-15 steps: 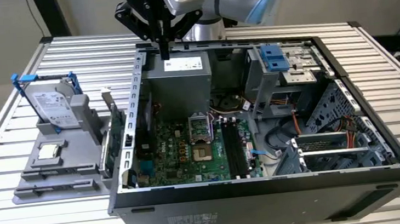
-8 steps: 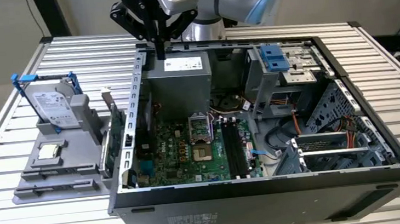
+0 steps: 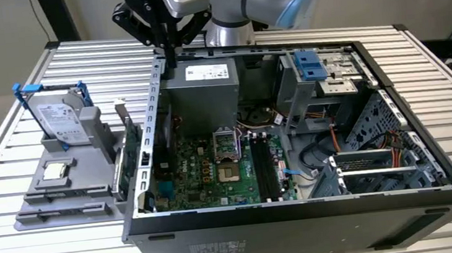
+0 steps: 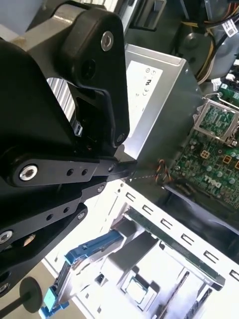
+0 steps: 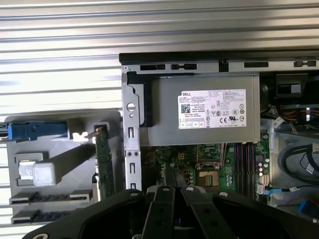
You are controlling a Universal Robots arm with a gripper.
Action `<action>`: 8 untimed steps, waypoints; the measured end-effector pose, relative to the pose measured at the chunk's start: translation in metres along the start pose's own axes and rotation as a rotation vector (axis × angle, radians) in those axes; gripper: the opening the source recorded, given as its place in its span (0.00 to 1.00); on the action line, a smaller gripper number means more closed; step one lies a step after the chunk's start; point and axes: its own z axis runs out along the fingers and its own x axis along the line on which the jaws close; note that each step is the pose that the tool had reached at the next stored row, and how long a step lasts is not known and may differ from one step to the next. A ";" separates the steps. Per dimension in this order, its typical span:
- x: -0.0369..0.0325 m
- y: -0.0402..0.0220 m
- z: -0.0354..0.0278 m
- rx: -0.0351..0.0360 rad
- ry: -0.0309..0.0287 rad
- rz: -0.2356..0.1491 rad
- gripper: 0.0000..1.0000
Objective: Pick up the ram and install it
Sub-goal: 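Reach for the ram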
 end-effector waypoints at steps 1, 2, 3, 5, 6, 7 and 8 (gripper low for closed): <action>0.0020 -0.0001 -0.0001 0.0001 0.0000 0.000 0.00; 0.0042 -0.0003 -0.0002 0.0001 0.0001 0.000 0.00; 0.0065 -0.0004 -0.0002 0.0000 0.0000 -0.001 0.00; 0.0114 -0.0007 -0.0003 0.0000 0.0001 -0.002 0.00; 0.0140 -0.0009 -0.0004 0.0000 0.0002 -0.003 0.00; 0.0165 -0.0010 -0.0005 0.0001 0.0003 -0.004 0.00; 0.0193 -0.0012 -0.0005 0.0000 0.0002 -0.004 0.00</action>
